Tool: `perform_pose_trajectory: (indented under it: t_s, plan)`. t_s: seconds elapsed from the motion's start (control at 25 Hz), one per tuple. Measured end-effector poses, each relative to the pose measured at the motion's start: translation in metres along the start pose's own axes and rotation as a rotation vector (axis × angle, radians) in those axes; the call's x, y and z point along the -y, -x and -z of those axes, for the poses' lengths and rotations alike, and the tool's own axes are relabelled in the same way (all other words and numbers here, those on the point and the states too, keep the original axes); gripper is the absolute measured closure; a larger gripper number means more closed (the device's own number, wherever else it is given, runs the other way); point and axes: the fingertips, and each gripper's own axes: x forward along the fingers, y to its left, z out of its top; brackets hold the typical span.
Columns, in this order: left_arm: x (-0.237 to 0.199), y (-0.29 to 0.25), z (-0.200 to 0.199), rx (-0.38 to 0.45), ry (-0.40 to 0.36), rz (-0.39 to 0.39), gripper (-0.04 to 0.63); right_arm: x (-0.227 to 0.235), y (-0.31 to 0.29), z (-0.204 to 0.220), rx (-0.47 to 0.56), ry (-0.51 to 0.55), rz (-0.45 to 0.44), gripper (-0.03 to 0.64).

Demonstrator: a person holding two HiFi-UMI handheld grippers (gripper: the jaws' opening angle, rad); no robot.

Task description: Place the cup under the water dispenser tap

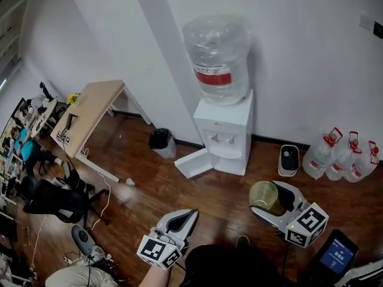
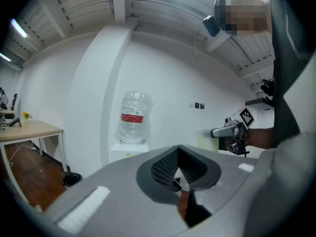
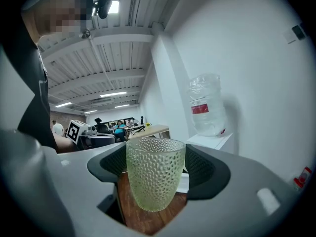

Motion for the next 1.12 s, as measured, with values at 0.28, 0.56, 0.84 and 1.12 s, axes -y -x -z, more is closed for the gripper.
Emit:
perform_pose_trajectory:
  t_s: [0.28, 0.56, 0.84, 1.12]
  plan:
    - [-0.042, -0.032, 0.003, 0.008, 0.025, 0.069, 0.385, 0.020, -0.050, -0.002, -0.018, 0.001, 0.022, 0.251]
    - [-0.105, -0.055, -0.019, 0.108, 0.032, 0.244, 0.467, 0.033, -0.121, -0.018, -0.016, 0.002, 0.110, 0.250]
    - [-0.166, -0.073, -0.033, 0.187, 0.093, 0.484, 0.589, 0.052, -0.189, -0.027, -0.009, -0.012, 0.216, 0.250]
    - [-0.224, -0.090, -0.026, 0.168, 0.087, 0.492, 0.589, 0.077, -0.236, -0.010, -0.023, -0.050, 0.303, 0.250]
